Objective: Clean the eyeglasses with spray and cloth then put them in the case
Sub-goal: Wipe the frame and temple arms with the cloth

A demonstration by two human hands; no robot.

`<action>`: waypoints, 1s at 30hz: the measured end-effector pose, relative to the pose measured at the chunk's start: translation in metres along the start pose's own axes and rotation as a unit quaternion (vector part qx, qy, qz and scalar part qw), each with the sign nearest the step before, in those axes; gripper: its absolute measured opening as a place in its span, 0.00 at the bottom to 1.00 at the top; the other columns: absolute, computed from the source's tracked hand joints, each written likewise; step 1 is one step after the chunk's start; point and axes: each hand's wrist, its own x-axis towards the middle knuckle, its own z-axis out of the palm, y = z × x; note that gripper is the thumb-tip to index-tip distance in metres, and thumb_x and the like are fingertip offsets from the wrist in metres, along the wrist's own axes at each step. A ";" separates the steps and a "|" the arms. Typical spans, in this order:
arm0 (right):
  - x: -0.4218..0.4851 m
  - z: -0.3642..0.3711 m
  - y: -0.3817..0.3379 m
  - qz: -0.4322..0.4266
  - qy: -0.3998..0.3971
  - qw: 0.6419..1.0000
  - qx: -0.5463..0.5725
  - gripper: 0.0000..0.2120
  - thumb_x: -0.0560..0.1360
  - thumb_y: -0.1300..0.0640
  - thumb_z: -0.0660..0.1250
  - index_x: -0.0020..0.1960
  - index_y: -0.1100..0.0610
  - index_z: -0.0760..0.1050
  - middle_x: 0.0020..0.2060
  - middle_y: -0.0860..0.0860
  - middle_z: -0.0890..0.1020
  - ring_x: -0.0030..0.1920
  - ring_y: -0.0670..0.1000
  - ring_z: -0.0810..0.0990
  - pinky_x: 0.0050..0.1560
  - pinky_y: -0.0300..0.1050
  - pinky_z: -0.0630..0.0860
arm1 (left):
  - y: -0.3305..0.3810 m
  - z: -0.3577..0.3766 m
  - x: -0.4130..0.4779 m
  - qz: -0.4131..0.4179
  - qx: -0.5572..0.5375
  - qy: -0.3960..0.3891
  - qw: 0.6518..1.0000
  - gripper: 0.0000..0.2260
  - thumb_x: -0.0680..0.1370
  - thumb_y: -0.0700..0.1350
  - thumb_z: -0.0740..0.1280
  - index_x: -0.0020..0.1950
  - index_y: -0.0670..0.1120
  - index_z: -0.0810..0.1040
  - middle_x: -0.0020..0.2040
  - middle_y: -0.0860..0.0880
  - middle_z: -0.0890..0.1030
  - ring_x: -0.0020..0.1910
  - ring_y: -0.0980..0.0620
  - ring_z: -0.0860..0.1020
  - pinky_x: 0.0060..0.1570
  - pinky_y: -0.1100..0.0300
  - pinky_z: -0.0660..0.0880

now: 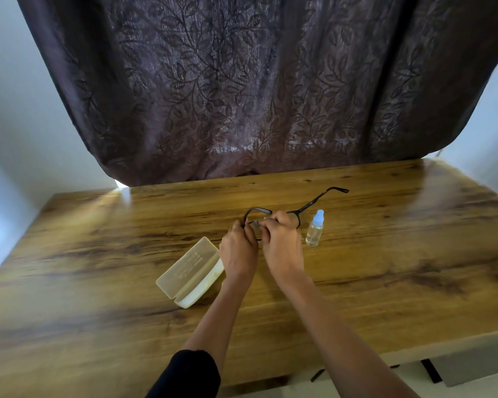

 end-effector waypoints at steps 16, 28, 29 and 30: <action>-0.003 -0.006 -0.004 -0.054 0.000 0.998 0.020 0.08 0.75 0.61 0.63 0.50 0.62 0.80 0.46 0.53 0.77 0.40 0.51 0.80 0.41 0.46 0.80 | 0.005 -0.007 -0.002 0.008 -0.047 0.016 0.999 0.15 0.81 0.44 0.54 0.40 0.39 0.73 0.33 0.39 0.79 0.30 0.41 0.77 0.29 0.58 0.62; 0.003 -0.007 0.002 -0.026 -0.009 1.000 -0.001 0.08 0.75 0.62 0.63 0.51 0.63 0.79 0.49 0.53 0.76 0.44 0.52 0.80 0.44 0.47 0.79 | 0.002 -0.009 -0.003 0.020 -0.007 0.017 1.000 0.15 0.81 0.45 0.54 0.44 0.38 0.75 0.36 0.39 0.81 0.34 0.40 0.78 0.31 0.58 0.63; 0.003 -0.007 0.002 -0.016 -0.001 1.000 -0.004 0.08 0.76 0.62 0.63 0.51 0.63 0.79 0.49 0.53 0.76 0.44 0.53 0.79 0.44 0.48 0.79 | 0.004 -0.008 -0.004 0.020 -0.007 0.012 1.000 0.15 0.81 0.45 0.53 0.45 0.38 0.75 0.36 0.39 0.80 0.34 0.40 0.78 0.31 0.58 0.63; 0.003 -0.006 -0.001 -0.015 0.006 1.000 -0.004 0.09 0.76 0.62 0.62 0.50 0.63 0.79 0.49 0.54 0.76 0.44 0.53 0.79 0.44 0.48 0.79 | 0.005 -0.008 -0.004 0.019 -0.010 0.010 1.000 0.14 0.81 0.44 0.53 0.44 0.39 0.75 0.36 0.40 0.80 0.34 0.41 0.78 0.31 0.58 0.62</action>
